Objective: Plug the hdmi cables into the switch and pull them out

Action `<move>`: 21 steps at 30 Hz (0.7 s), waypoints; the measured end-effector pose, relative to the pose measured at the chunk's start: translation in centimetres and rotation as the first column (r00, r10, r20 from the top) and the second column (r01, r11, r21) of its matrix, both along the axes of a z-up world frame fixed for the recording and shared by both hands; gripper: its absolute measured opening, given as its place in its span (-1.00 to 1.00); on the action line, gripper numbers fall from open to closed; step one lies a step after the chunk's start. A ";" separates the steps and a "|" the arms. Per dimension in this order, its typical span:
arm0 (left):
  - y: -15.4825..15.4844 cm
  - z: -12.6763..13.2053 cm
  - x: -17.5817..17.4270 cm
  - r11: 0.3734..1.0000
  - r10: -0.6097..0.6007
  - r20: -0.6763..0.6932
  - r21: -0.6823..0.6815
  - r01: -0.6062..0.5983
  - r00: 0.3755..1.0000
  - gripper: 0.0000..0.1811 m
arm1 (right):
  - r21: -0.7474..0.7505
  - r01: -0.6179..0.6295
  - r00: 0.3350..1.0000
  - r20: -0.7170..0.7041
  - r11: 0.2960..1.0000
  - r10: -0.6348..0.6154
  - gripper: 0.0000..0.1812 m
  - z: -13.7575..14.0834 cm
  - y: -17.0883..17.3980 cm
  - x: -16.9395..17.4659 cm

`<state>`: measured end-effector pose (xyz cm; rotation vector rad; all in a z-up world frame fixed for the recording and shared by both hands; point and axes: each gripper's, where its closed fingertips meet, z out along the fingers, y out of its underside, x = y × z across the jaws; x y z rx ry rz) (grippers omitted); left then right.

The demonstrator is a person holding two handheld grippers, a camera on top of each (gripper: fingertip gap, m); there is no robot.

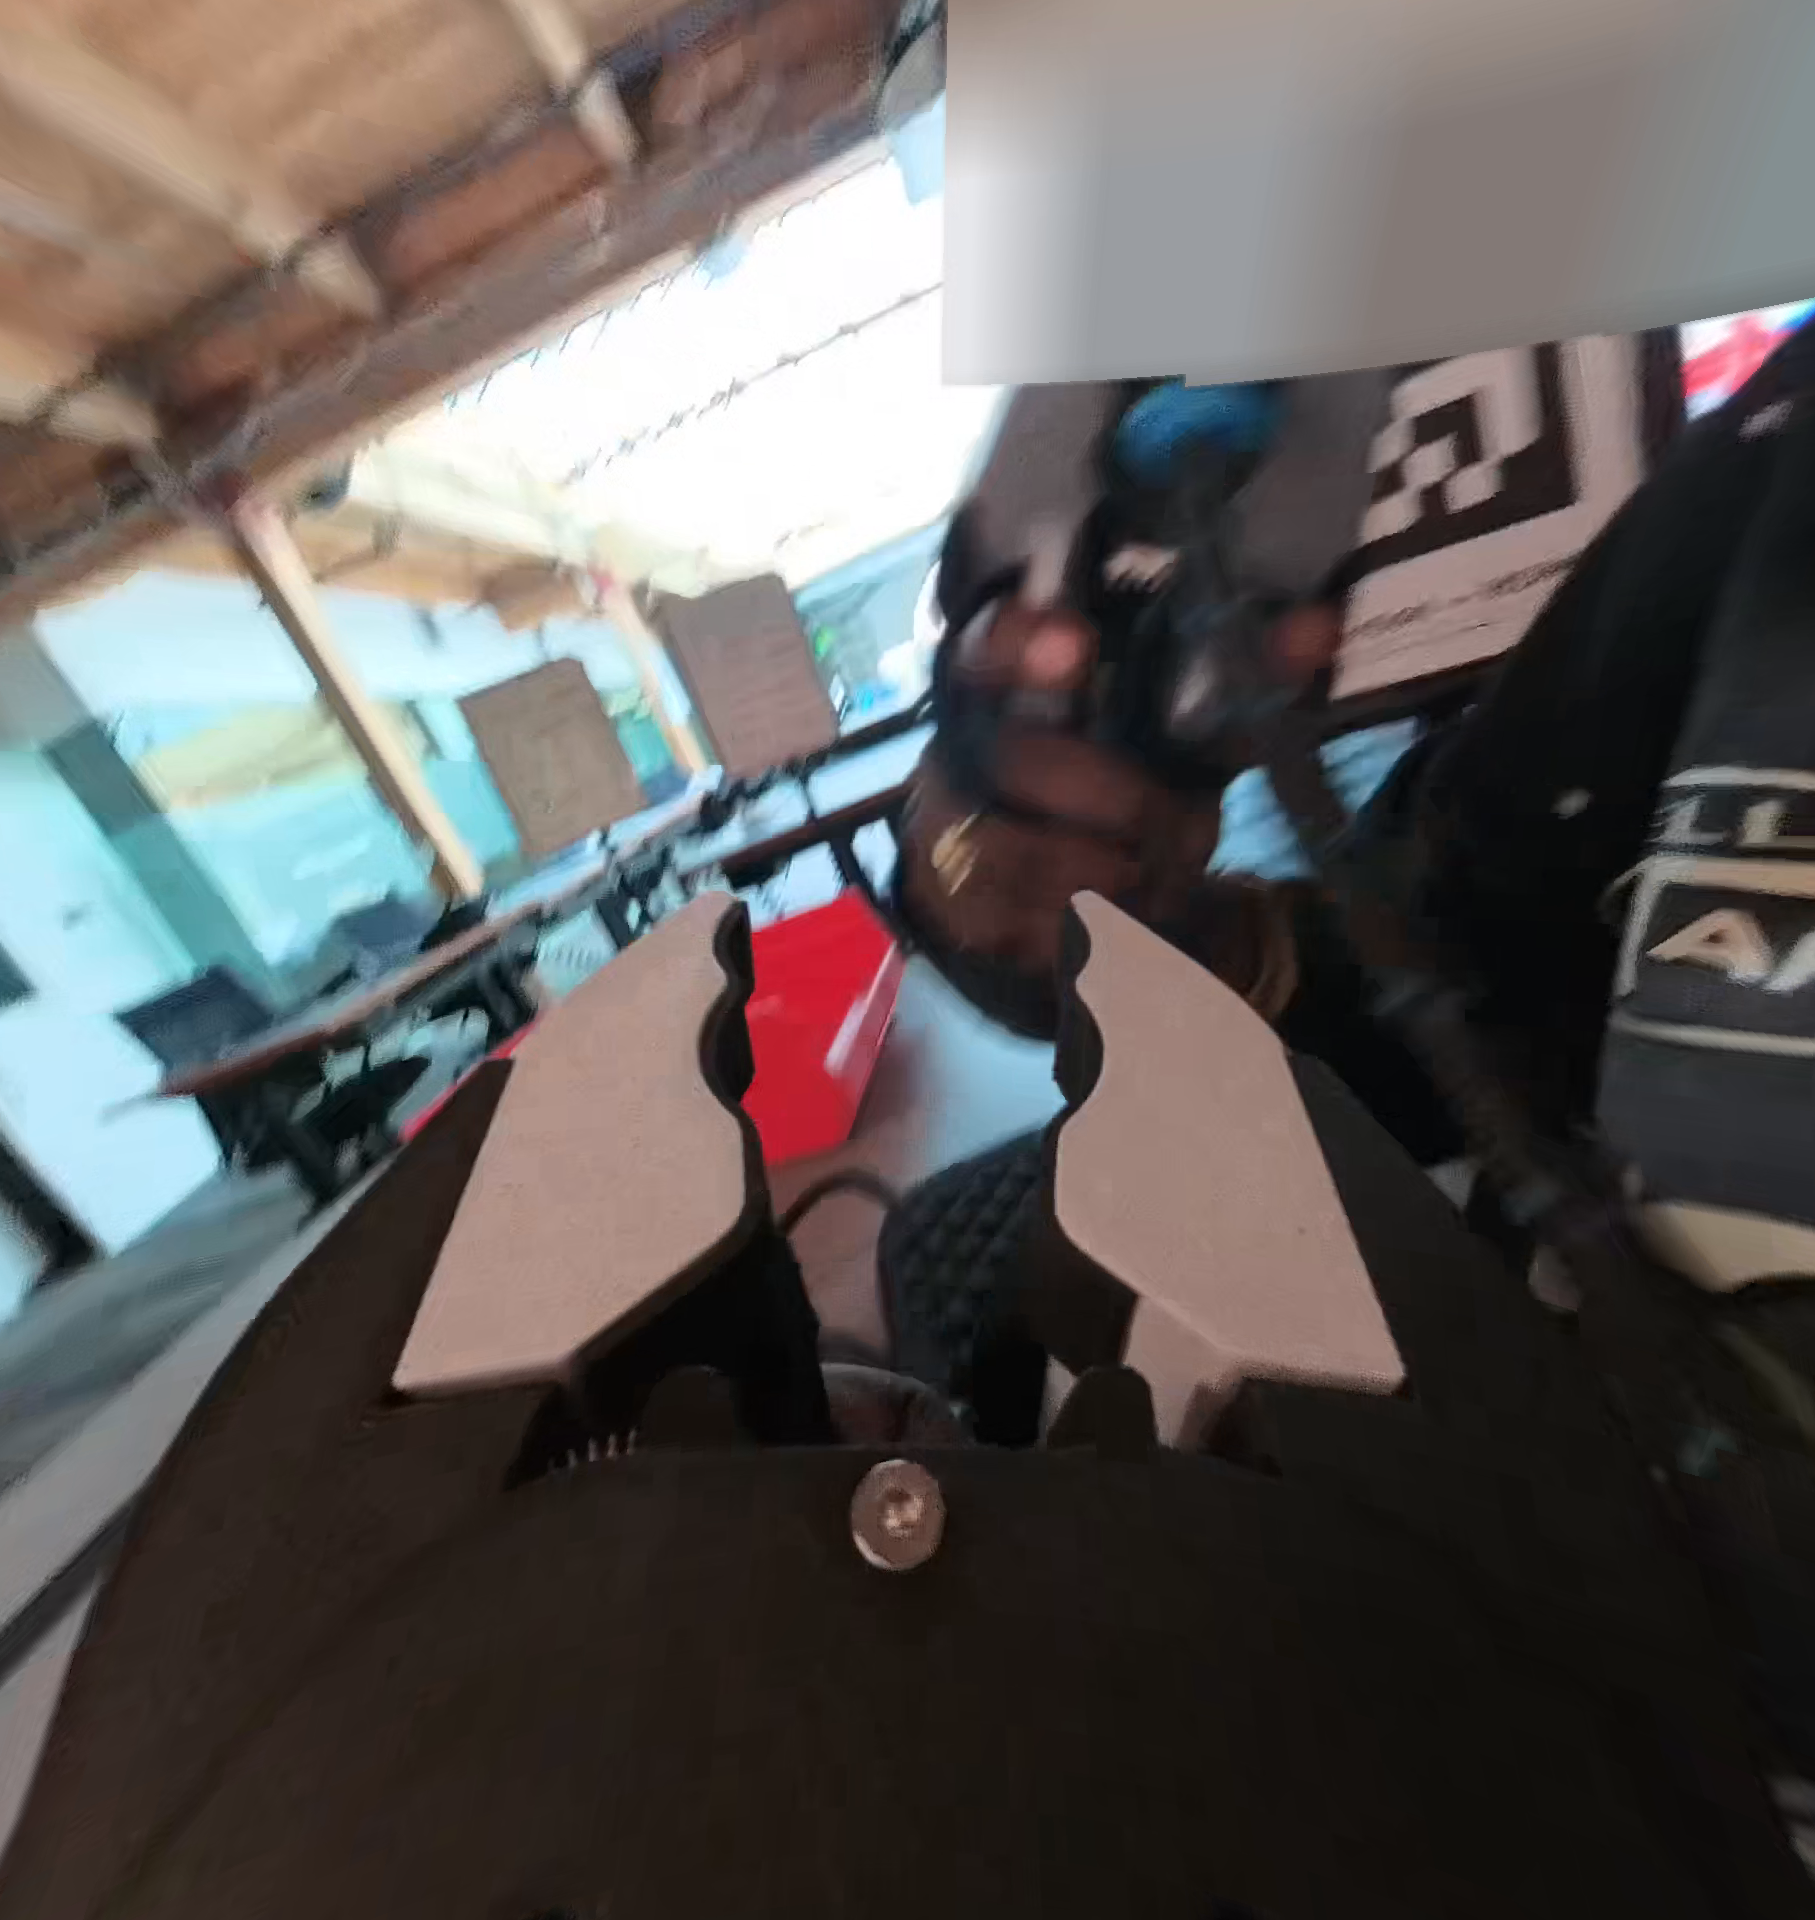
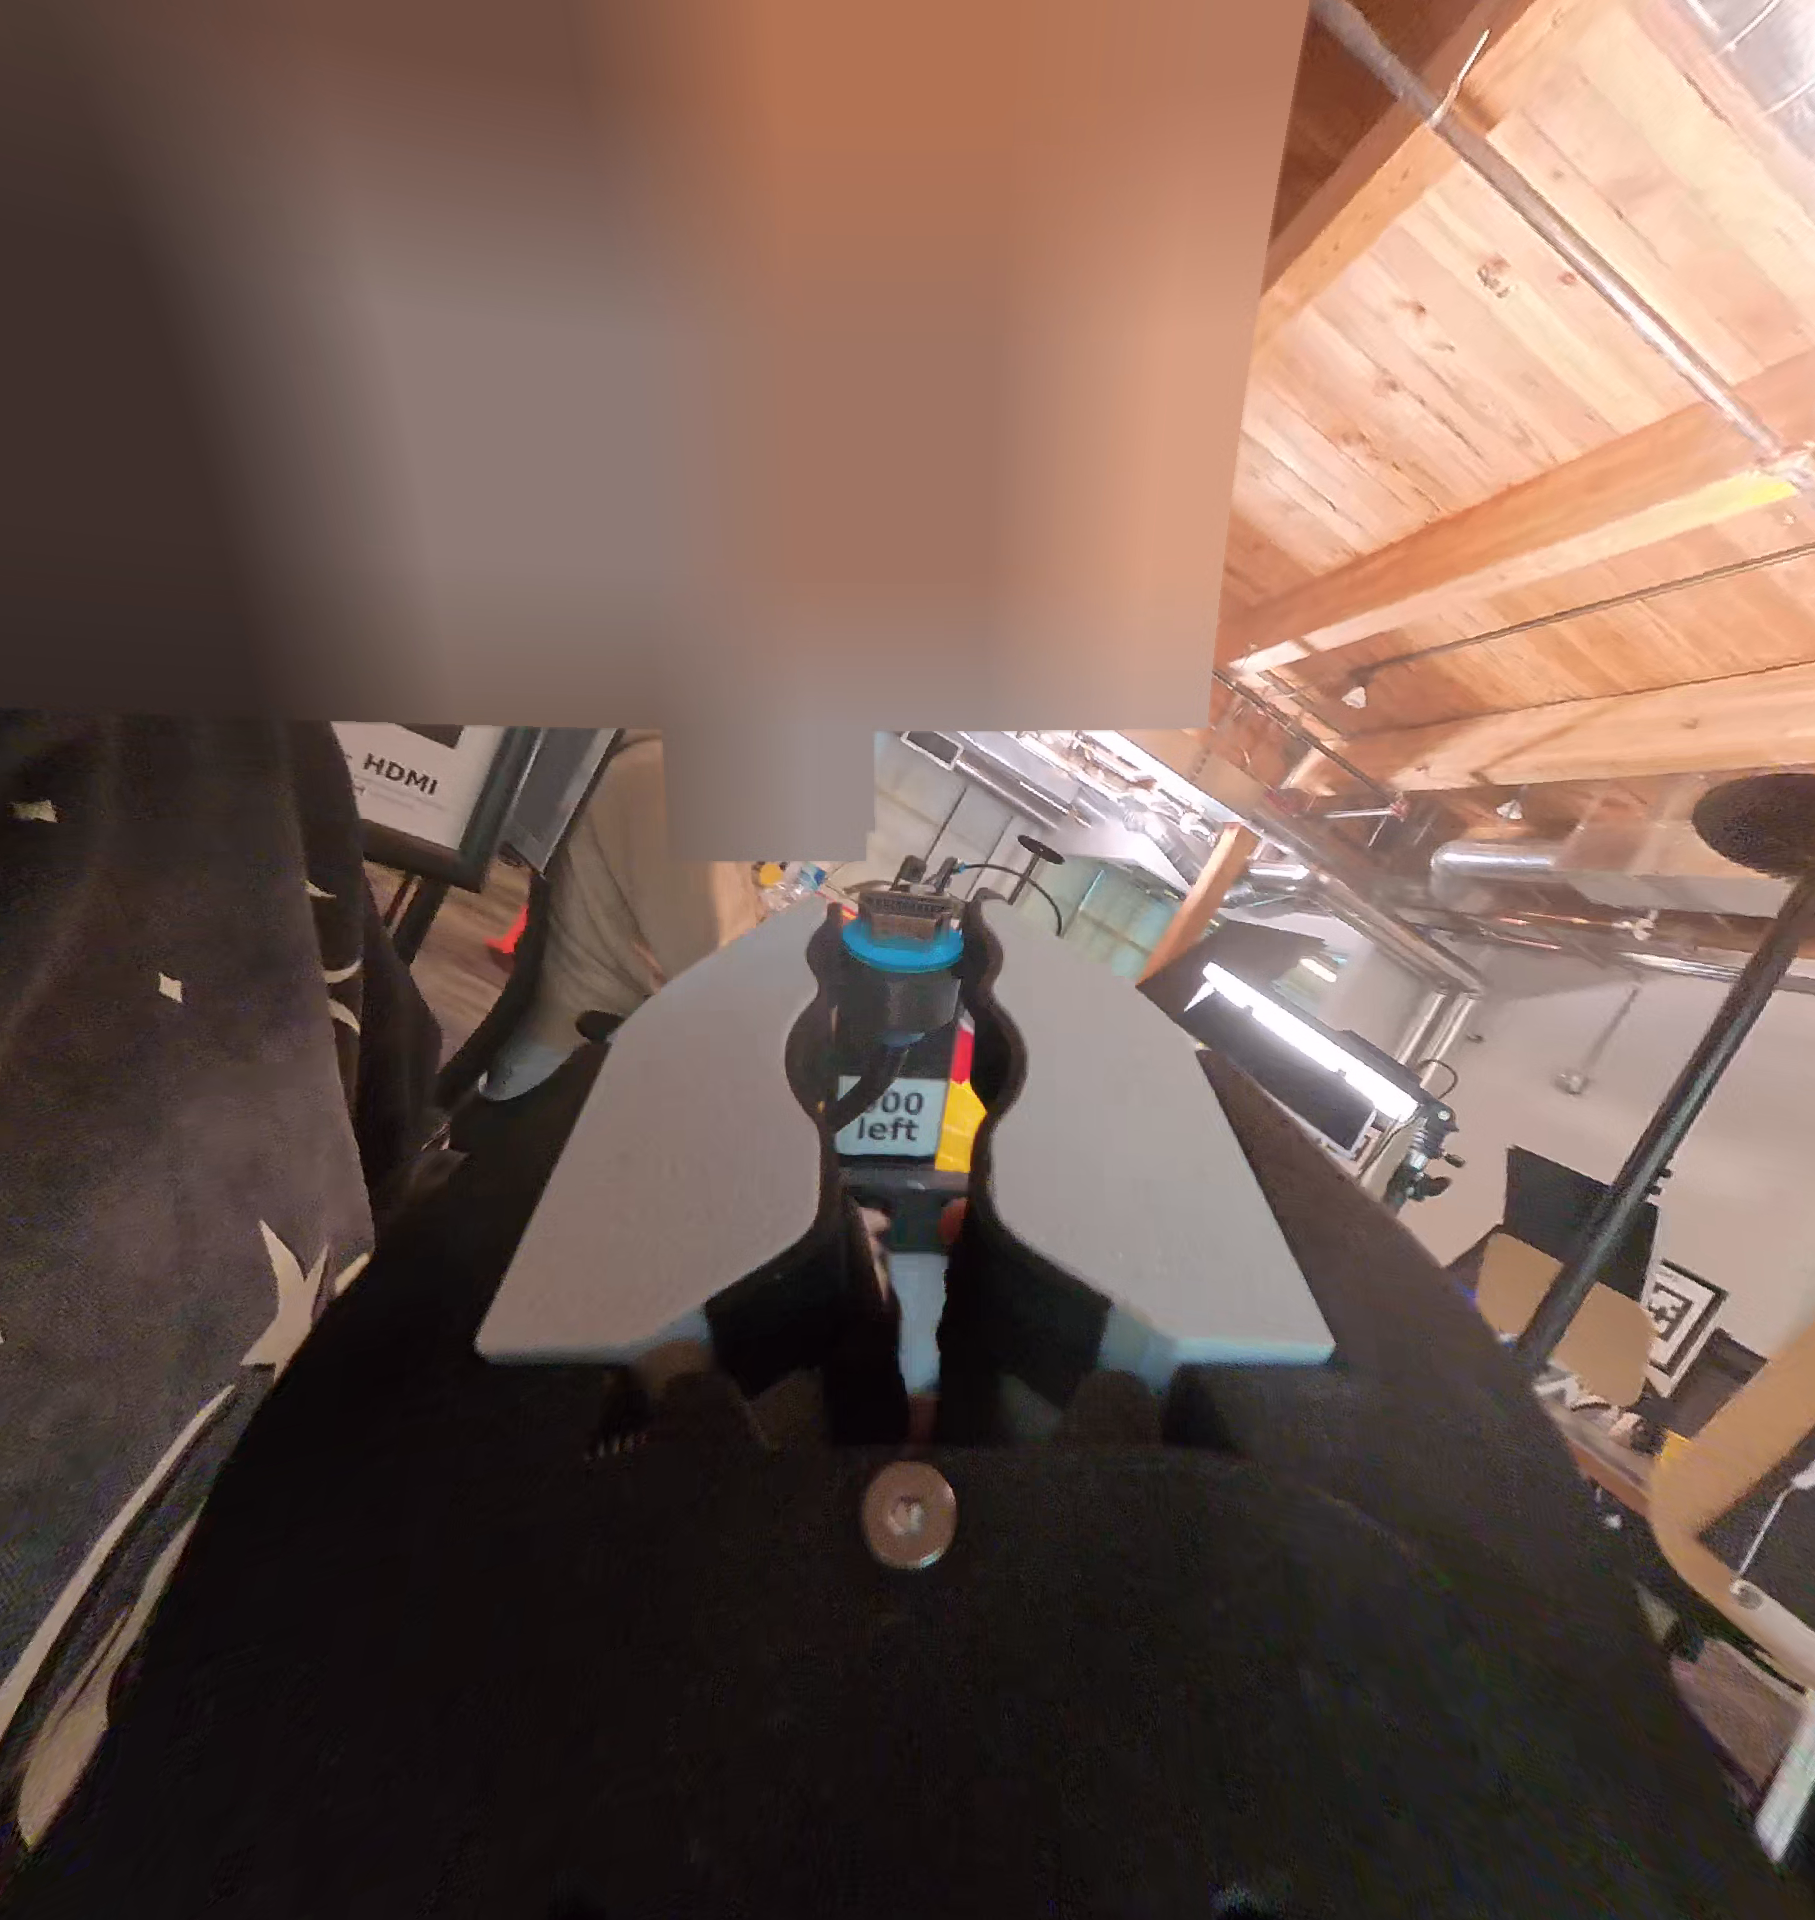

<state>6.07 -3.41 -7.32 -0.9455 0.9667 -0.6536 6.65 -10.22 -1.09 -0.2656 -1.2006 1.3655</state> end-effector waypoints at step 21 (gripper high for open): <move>-3.9 3.2 -1.1 0.998 -0.057 -0.006 -0.001 0.057 0.998 -0.88 | 0.062 0.092 0.966 0.236 0.994 -0.104 -0.75 -2.7 2.8 -2.0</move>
